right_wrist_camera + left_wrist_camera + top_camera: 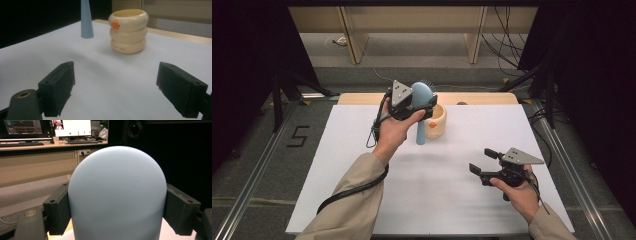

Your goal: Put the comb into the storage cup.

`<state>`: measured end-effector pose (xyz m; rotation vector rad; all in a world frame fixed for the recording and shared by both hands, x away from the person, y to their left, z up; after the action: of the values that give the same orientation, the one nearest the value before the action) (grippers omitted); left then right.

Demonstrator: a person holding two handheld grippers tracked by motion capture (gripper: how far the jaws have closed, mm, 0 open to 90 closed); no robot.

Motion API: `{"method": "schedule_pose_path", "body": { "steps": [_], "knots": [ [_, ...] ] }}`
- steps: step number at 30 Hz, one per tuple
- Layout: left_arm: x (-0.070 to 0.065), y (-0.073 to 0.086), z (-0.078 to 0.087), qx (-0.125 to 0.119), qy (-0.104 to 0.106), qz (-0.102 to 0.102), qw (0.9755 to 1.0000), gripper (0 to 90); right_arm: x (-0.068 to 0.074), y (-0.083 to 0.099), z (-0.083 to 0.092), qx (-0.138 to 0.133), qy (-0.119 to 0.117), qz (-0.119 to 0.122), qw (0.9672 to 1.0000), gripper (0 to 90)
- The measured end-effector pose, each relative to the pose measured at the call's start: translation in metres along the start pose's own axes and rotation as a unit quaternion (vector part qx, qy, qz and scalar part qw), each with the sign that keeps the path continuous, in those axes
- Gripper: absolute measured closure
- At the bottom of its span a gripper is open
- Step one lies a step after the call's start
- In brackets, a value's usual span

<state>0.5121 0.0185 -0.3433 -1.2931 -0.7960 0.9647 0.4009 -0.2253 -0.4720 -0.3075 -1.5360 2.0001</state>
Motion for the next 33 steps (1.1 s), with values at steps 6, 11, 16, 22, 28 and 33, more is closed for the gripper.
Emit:
{"method": "schedule_pose_path", "body": {
  "steps": [6,11,16,22,28,33],
  "knots": [
    [0.000,-0.002,-0.002,-0.001,0.000,-0.001,1.0000,19.4,0.000,0.002,0.002,0.000,0.001,0.002,1.0000,16.0],
    [0.000,-0.007,-0.003,-0.005,0.000,0.000,1.0000,19.4,0.000,0.003,0.004,0.001,0.003,0.002,1.0000,16.0],
    [0.000,-0.010,-0.004,-0.006,-0.001,0.001,1.0000,19.4,-0.001,0.004,0.006,0.000,0.003,0.002,1.0000,16.0],
    [0.001,-0.011,-0.006,-0.007,-0.002,0.001,1.0000,19.4,-0.001,0.005,0.008,0.000,0.005,0.001,1.0000,16.0],
    [0.000,-0.013,-0.008,-0.008,-0.001,0.001,1.0000,19.4,-0.002,0.006,0.008,0.001,0.006,0.000,1.0000,16.0],
    [0.000,-0.014,-0.010,-0.009,-0.001,0.003,0.9999,19.4,-0.002,0.007,0.009,0.001,0.006,0.001,1.0000,16.0]
  ]
}}
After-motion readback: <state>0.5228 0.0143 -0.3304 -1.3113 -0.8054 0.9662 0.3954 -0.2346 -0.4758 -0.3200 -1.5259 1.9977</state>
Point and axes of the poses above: each handheld gripper's, and its own axes: z roughly backward along the jaws, y roughly out of its underside, x roughly to its left, the point moved 6 cm from there along -z, roughly forward along the jaws, and after that the axes turned 10 degrees about -y, right-handed, at the moved point
